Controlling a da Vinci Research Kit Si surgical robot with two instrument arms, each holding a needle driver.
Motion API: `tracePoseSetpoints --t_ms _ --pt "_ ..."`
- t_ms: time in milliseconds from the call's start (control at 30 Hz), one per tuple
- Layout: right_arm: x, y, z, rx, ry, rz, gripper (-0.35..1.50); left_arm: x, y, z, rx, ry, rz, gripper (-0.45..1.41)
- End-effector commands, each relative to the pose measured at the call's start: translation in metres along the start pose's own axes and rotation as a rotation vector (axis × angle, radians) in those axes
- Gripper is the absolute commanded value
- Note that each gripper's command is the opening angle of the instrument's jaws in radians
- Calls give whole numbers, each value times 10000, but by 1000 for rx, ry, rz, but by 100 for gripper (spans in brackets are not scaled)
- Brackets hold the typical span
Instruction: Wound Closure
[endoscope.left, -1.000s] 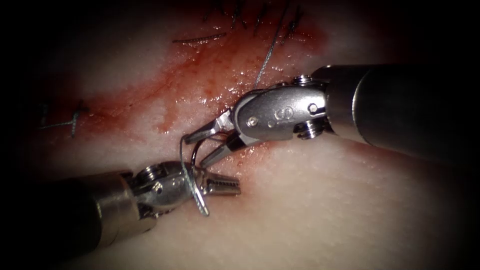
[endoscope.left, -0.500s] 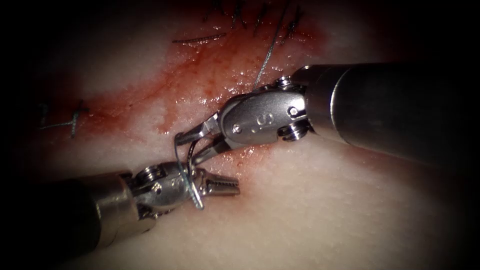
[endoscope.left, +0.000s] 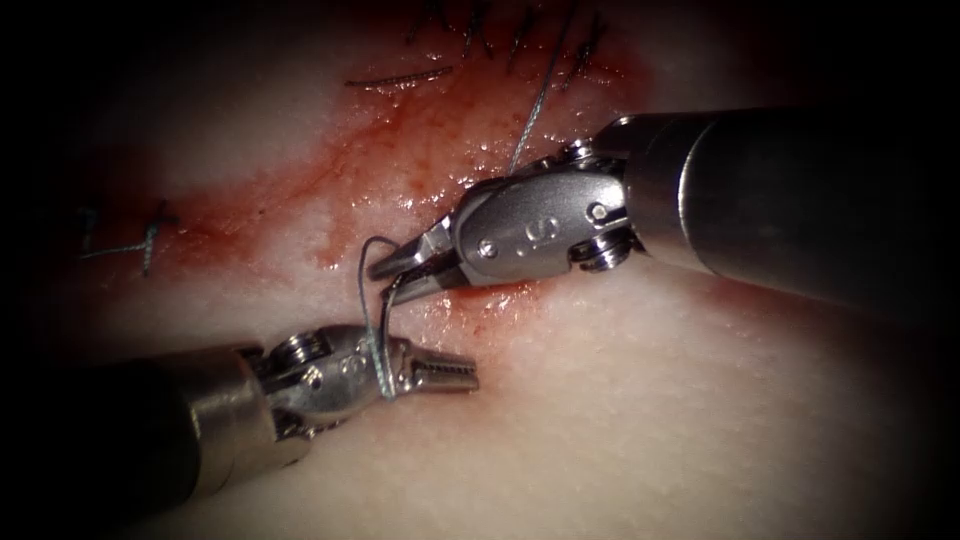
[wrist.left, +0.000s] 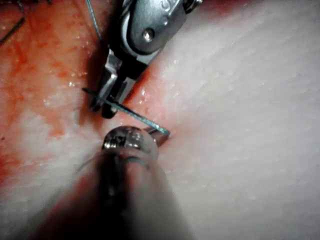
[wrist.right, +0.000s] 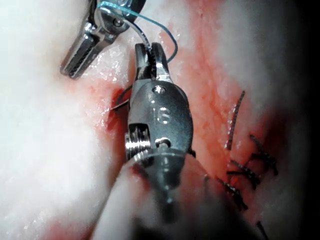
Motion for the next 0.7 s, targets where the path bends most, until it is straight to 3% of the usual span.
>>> tracePoseSetpoints --t_ms 33,367,700 --pt "-11 2 2 -28 15 6 -35 -1 0 9 -2 0 1 16" --pt "-46 4 -25 -201 51 46 -35 0 0 10 -1 0 0 16" --pt "-51 8 -32 -289 93 106 -35 4 0 13 2 1 -4 16"
